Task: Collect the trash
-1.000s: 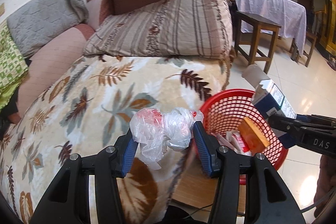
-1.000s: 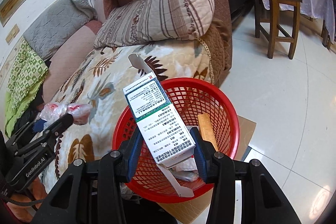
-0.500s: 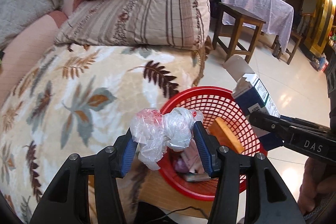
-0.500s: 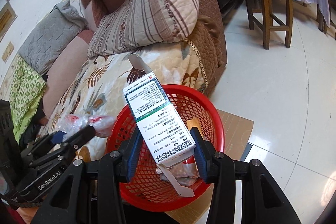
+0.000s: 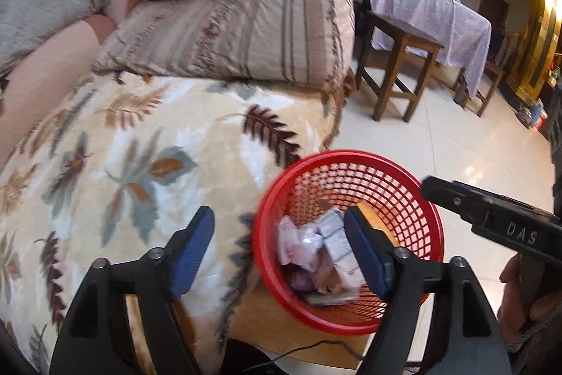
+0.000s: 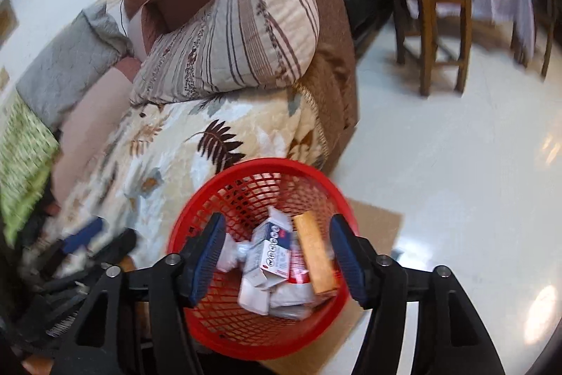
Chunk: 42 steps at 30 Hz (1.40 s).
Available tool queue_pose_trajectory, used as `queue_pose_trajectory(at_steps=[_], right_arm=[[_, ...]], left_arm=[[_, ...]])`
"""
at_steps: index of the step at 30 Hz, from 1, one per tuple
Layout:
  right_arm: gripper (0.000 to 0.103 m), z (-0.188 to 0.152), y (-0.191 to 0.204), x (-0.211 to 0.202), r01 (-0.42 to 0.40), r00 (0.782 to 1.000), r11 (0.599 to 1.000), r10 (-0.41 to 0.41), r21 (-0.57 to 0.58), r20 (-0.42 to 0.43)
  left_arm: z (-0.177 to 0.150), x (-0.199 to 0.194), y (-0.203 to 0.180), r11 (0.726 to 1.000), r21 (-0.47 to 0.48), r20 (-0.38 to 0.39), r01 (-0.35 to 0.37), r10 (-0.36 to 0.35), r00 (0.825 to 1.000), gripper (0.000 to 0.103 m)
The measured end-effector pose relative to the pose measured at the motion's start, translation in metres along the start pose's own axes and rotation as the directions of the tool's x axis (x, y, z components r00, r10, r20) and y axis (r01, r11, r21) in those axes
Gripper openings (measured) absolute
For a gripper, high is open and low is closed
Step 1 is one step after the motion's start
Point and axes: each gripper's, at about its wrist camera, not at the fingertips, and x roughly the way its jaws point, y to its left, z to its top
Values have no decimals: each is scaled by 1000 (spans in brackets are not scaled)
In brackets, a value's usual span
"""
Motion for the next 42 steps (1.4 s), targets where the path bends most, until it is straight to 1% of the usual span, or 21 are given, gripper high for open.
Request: queue_pose_trajectory(at_steps=[1, 3, 4, 7, 8, 10, 12, 15, 18, 21, 23, 25, 30, 35, 38, 42], right_arm=[[73, -4, 8, -7, 36, 999, 999, -36, -36, 25], [77, -13, 26, -18, 98, 994, 989, -92, -108, 66], [78, -20, 39, -26, 144, 986, 978, -129, -152, 101], [81, -40, 68, -42, 206, 971, 947, -167, -244, 171], [81, -46, 76, -45, 216, 967, 943, -171, -255, 187], [84, -60, 93, -54, 205, 967, 937, -149, -283, 206], [84, -73, 108, -58, 210, 965, 928, -146, -309, 218], [84, -89, 128, -58, 200, 969, 912, -132, -358, 207], [85, -99, 143, -59, 190, 972, 902, -118, -387, 203], [85, -106, 158, -63, 190, 972, 890, -110, -415, 209], [85, -109, 166, -62, 191, 971, 880, -107, -435, 212], [85, -110, 172, -59, 188, 973, 876, -105, -445, 203], [85, -113, 176, -52, 188, 976, 872, -112, -452, 189], [85, -109, 171, -42, 185, 978, 882, -120, -434, 172], [85, -108, 170, -38, 188, 977, 881, -125, -434, 170], [85, -106, 164, -35, 182, 978, 890, -122, -419, 167]], left_arm=[[-2, -7, 3, 1000, -2, 19, -9, 9, 1000, 83], [-7, -25, 12, 999, 0, 58, -37, 37, 998, 84], [-8, -33, 16, 999, -1, 77, -52, 52, 996, 84], [-20, -62, 37, 995, -17, 124, -100, 102, 987, 87], [-25, -72, 46, 993, -26, 135, -114, 117, 984, 87], [-38, -88, 60, 988, -45, 147, -146, 151, 977, 89], [-51, -101, 73, 984, -71, 155, -166, 175, 972, 90], [-69, -116, 89, 976, -118, 154, -184, 201, 967, 90], [-86, -129, 102, 971, -142, 150, -192, 213, 966, 90], [-99, -144, 112, 962, -148, 155, -229, 251, 955, 90], [-105, -153, 120, 958, -174, 165, -229, 257, 952, 90], [-108, -157, 125, 955, -188, 159, -227, 258, 953, 90], [-107, -158, 132, 948, -211, 168, -239, 276, 946, 91], [-105, -148, 127, 946, -183, 159, -267, 297, 942, 91], [-105, -141, 123, 948, -168, 150, -269, 295, 944, 91], [-104, -134, 116, 954, -143, 140, -263, 282, 949, 91]])
